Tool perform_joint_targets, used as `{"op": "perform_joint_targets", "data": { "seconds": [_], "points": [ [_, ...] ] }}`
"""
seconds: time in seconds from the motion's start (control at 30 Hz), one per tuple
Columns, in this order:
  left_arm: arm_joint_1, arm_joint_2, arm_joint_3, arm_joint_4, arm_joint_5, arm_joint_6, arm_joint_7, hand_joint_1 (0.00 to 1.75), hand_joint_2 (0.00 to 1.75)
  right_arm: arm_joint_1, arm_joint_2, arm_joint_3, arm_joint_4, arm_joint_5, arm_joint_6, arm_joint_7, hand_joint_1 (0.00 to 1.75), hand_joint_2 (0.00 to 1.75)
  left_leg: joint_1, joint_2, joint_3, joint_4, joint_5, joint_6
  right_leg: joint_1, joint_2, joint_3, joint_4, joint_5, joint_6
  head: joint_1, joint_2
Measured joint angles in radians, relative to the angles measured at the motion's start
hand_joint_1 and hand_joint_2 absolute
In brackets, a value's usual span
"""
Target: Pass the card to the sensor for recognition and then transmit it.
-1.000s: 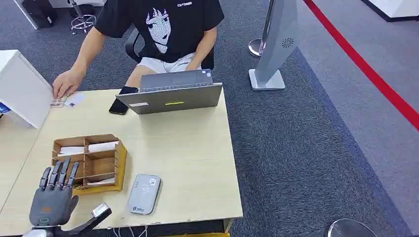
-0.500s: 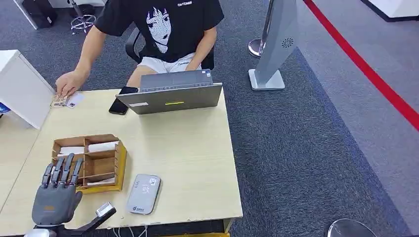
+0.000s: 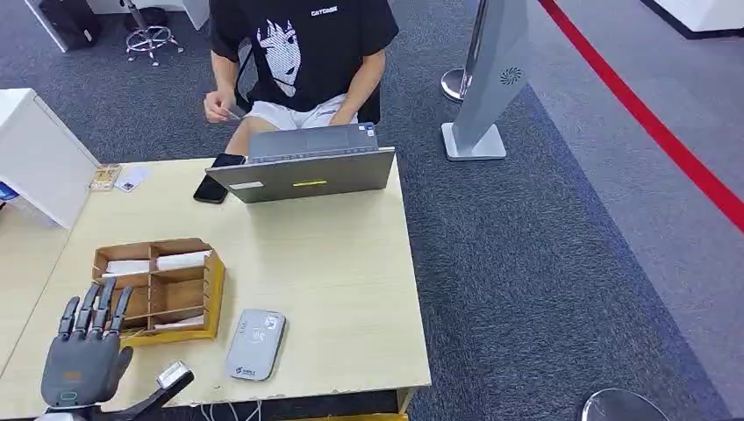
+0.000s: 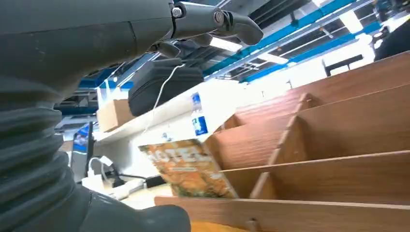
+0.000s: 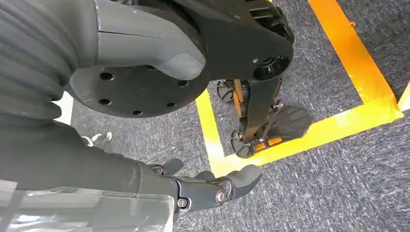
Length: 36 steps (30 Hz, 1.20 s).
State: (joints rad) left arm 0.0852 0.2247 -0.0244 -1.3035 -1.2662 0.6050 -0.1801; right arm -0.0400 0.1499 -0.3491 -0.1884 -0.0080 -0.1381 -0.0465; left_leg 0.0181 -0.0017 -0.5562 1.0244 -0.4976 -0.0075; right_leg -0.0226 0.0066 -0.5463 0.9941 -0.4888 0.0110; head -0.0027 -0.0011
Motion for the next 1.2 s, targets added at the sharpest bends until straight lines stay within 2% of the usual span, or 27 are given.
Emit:
{"op": "perform_joint_targets", "data": {
  "seconds": [0.3, 0.33, 0.37, 0.7, 1.2],
  "points": [
    [-0.009, 0.009, 0.031, 0.063, 0.005, -0.001, -0.018, 0.0, 1.75, 0.0, 0.0, 0.0, 0.0, 0.006, -0.001, 0.002, 0.0, 1.75, 0.0, 0.0, 0.0, 0.0, 0.0, 0.0, 0.0, 0.0, 0.0, 0.0, 0.0, 0.0, 0.0, 0.0],
    [-0.01, 0.009, 0.034, 0.07, 0.006, 0.001, -0.019, 1.05, 1.75, 0.0, 0.0, -0.001, 0.0, 0.007, -0.002, 0.002, 0.0, 1.75, 0.0, 0.0, 0.0, 0.0, 0.0, 0.0, 0.0, 0.0, 0.0, 0.0, 0.0, 0.0, 0.0, 0.0],
    [-0.012, 0.009, 0.039, 0.078, 0.009, 0.003, -0.025, 1.75, 1.75, 0.0, 0.0, -0.001, 0.0, 0.007, -0.003, 0.002, 0.0, 1.75, 0.0, 0.0, 0.0, 0.0, 0.0, 0.0, 0.0, 0.0, 0.0, 0.0, 0.0, 0.0, 0.0, 0.0],
    [-0.023, 0.008, 0.064, 0.113, 0.018, 0.005, -0.048, 1.75, 1.75, 0.0, 0.0, -0.006, 0.0, 0.008, -0.003, 0.0, 0.0, 1.75, 0.0, 0.0, 0.0, 0.0, 0.0, 0.0, 0.0, 0.0, 0.0, 0.0, 0.0, 0.0, 0.0, 0.0],
    [-0.029, 0.008, 0.078, 0.115, 0.037, 0.01, -0.057, 1.75, 1.75, 0.0, 0.0, -0.009, 0.0, 0.018, 0.011, -0.008, 0.0, 1.75, 0.0, 0.0, 0.0, 0.0, 0.0, 0.0, 0.0, 0.0, 0.0, 0.0, 0.0, 0.0, 0.0, 0.0]
  ]
}}
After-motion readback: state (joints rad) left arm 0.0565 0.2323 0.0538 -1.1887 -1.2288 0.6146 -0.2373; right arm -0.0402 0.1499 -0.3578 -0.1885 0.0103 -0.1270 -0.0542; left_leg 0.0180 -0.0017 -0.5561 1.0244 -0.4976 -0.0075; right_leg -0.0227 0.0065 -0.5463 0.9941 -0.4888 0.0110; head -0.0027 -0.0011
